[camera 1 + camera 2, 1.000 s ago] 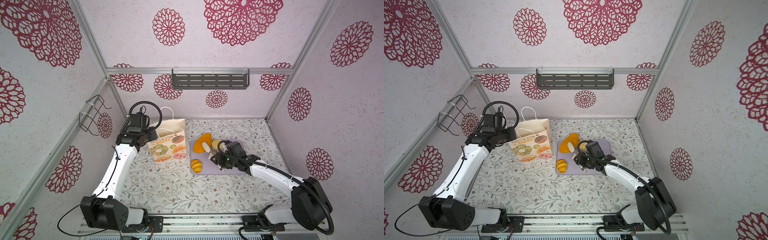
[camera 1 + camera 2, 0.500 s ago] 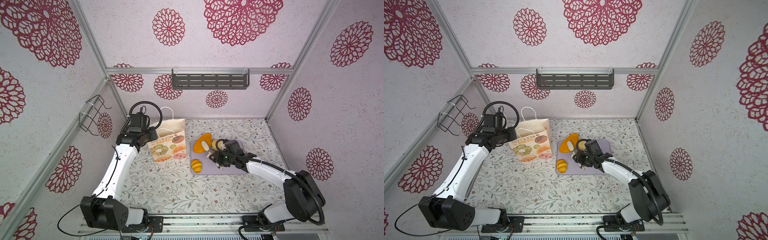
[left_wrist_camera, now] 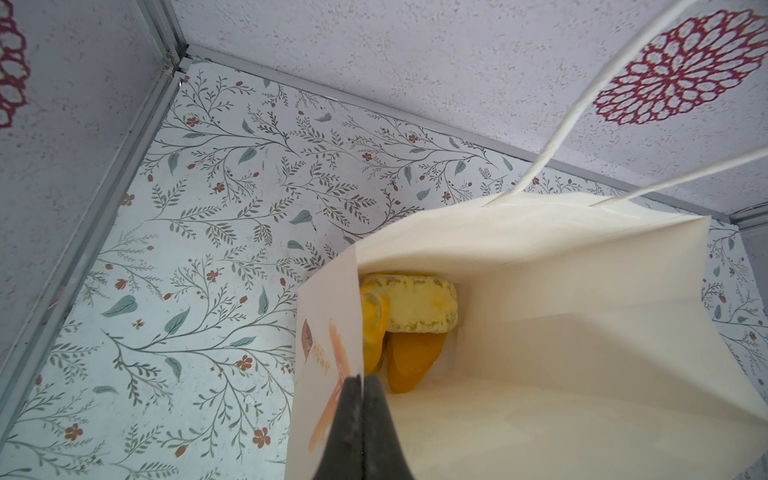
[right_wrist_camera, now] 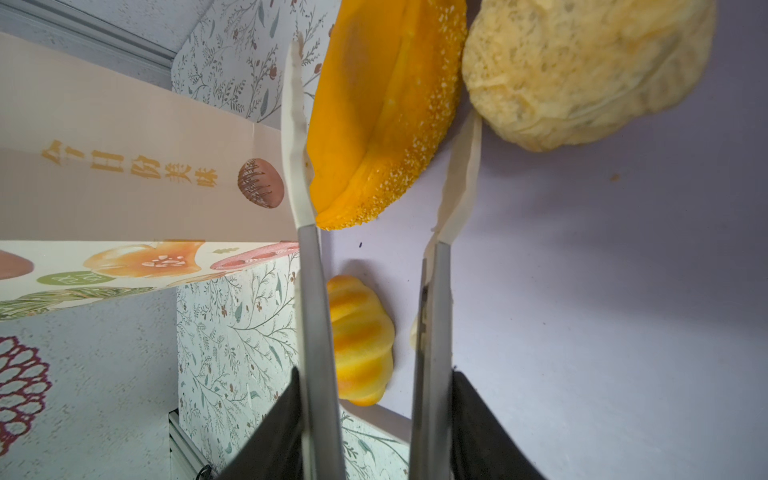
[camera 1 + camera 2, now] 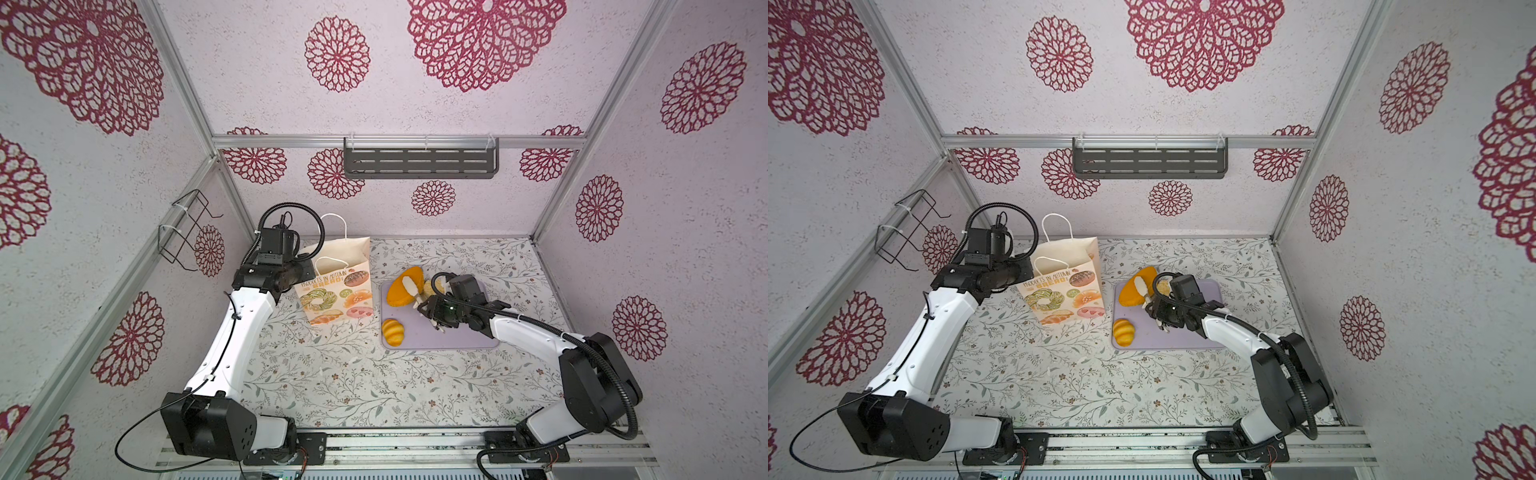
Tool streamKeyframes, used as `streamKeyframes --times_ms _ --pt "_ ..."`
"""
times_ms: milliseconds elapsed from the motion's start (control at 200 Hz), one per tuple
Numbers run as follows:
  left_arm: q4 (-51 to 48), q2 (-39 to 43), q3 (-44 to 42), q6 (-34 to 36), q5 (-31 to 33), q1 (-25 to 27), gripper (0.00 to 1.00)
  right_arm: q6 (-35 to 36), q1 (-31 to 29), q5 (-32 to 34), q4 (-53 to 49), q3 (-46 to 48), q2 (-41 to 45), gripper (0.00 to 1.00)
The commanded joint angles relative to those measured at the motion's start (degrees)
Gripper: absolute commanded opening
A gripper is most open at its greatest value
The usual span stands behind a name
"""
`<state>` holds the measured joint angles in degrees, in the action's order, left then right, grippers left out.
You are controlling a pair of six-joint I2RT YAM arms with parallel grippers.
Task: Place the fake bread into the paper bag
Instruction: 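Lower the right tongs onto the large orange oval slice and squeeze, then lift the orange oval slice with the right tongs off the tray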
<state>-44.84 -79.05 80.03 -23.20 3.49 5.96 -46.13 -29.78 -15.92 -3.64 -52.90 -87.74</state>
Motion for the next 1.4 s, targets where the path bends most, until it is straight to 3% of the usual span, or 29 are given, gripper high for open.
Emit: streamKeyframes --times_ms 0,195,726,1396 --pt "1.04 0.12 0.48 -0.09 -0.06 0.28 0.0 0.97 0.65 -1.77 2.76 -2.2 -0.32 0.51" --pt "0.96 0.21 0.48 0.08 0.47 0.28 0.0 1.7 1.02 -2.27 2.76 -2.99 -1.79 0.46" --pt "1.11 -0.08 0.39 -0.04 -0.04 0.33 0.0 -0.61 1.48 -3.5 6.61 -0.18 0.59 0.1" --pt "1.24 0.31 0.3 -0.23 -0.32 0.29 0.0 -3.42 1.03 -2.44 9.05 6.8 14.97 0.0"
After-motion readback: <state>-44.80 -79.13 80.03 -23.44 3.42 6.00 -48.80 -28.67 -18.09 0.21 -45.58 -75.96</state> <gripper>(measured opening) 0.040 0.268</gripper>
